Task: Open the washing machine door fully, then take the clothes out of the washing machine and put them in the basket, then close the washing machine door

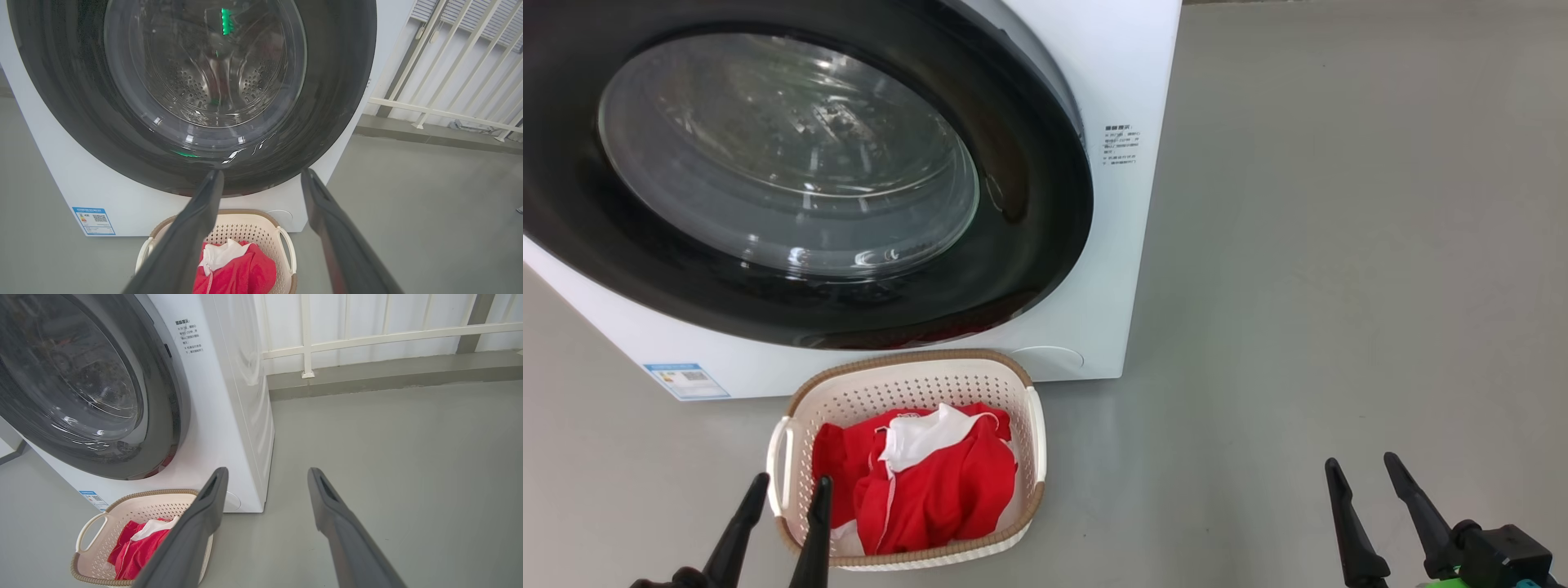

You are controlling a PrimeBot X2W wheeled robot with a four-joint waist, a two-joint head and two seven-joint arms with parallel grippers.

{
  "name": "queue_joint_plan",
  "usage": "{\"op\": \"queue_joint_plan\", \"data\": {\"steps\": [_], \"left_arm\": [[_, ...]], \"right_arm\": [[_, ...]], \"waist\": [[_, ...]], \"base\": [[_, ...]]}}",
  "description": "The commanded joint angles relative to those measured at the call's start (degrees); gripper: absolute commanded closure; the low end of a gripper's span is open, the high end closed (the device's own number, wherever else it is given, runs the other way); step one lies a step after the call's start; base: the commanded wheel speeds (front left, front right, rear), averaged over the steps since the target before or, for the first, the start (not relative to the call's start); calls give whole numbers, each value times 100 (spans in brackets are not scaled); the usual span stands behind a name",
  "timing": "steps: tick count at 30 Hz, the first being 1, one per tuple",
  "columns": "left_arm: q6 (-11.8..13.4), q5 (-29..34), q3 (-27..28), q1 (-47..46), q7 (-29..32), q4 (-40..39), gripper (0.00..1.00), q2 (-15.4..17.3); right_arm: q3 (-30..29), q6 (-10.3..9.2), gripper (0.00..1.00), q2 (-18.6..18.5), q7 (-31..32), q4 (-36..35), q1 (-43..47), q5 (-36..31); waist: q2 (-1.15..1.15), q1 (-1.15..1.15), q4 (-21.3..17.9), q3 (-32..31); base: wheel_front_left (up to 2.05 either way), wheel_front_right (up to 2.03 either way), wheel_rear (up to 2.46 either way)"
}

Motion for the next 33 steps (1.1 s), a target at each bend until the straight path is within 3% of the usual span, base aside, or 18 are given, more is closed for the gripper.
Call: {"op": "queue_joint_plan", "data": {"steps": [1, 8, 9, 20, 24, 33], "left_arm": [[-31, -4, 201, -93, -52, -150, 0, 77], [-31, -101, 247, -59, -52, -119, 0, 48], [0, -61, 32, 4, 0, 10, 100, -12], [10, -467, -22, -29, 123, 293, 100, -150], [10, -702, -7, -70, 177, 326, 100, -154], [5, -1285, 35, -172, 313, 403, 100, -168]], "right_arm": [[106, -5, 0, -76, -37, -148, -90, 20], [127, -5, 0, -76, -37, -157, -110, 34], [-9, 0, 100, 0, 0, -11, -2, 6], [21, 0, 100, 29, 83, 243, -50, 458], [31, 0, 100, 7, 133, 262, -103, 719], [45, -1, 100, -41, 263, 284, -229, 1361]], "waist": [[0, 0, 5, -1], [0, 0, 8, 11], [0, 0, 7, 10], [0, 13, -4, -33], [0, 1, -10, -42], [0, 0, -26, -84]], "base": [[0, 0, 0], [0, 0, 0], [0, 0, 0], [0, 0, 0], [0, 0, 0], [0, 0, 0]]}}
